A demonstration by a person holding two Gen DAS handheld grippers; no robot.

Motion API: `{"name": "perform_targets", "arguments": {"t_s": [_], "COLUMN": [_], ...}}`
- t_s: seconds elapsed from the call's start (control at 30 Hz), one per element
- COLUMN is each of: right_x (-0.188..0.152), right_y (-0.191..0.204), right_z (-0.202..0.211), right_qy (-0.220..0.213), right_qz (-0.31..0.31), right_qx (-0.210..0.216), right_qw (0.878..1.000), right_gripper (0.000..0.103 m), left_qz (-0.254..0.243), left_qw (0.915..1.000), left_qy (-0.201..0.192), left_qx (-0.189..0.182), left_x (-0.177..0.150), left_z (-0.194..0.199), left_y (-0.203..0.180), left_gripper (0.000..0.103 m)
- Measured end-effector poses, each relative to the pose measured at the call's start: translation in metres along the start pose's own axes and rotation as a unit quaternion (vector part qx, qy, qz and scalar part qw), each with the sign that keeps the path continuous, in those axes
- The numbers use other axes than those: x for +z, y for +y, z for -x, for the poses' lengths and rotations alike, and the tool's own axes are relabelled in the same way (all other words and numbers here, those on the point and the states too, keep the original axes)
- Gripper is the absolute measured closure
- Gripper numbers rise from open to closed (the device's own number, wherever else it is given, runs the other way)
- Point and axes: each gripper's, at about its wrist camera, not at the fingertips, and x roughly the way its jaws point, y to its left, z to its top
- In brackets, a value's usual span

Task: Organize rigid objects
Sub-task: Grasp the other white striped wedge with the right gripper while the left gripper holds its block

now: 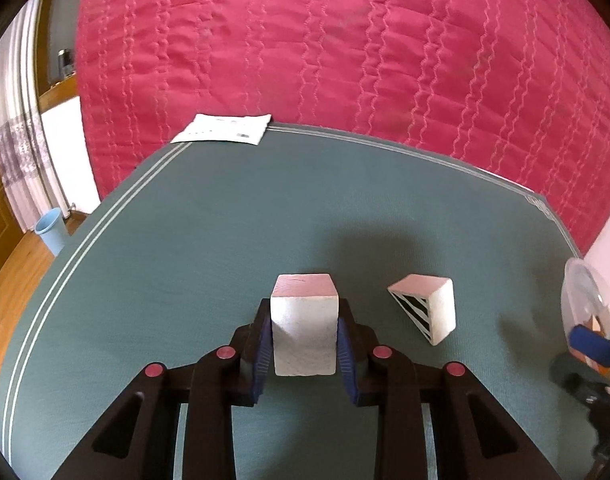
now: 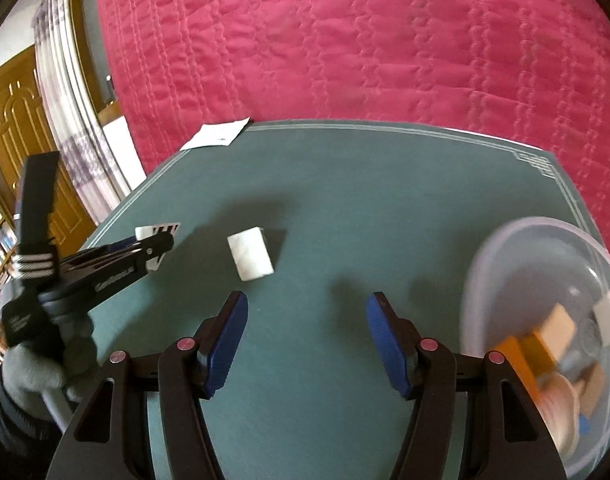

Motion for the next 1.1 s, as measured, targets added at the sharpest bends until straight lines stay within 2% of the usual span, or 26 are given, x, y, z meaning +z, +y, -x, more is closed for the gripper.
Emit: {"name": "perform_targets", "arguments": {"t_s": [0.2, 0.63, 0.83, 0.93, 1.1], "right_x": [0.017, 0.032, 0.035, 0.036, 0.032], "right_y": [0.02, 0.05, 0.056, 0.059, 0.058], "right_z": [-0.039, -0.096, -0.102, -0.104, -0.1], "right_qy": [0.025, 0.062, 0.058, 0.056, 0.055], "right_qz": [-0.001, 0.024, 0.036, 0.045, 0.044], "right_qx": [0.006, 0.001, -0.014, -0.029, -0.034], "right_qw": [1.0, 0.998, 0.998, 0.997, 0.997], "right_gripper": [0.04, 0.042, 0.054, 0.067, 0.069], "left_qz": [0.01, 0.043, 0.044, 0.044, 0.042], "left_qw": [0.9994, 0.9985, 0.9985, 0.9985, 0.9987], "left_qy": [-0.011, -0.005, 0.001, 0.003, 0.003], "left_qx": [0.031, 0.034, 0.032, 0.032, 0.03], "left_x": [0.001, 0.005, 0.005, 0.005, 0.004], "left_z": [0.002, 0.002, 0.0, -0.001, 0.0], "left_y": [0.009, 0.027, 0.026, 0.026, 0.025], "left_gripper": [0.072, 0.072, 0.072, 0.072, 0.072]}}
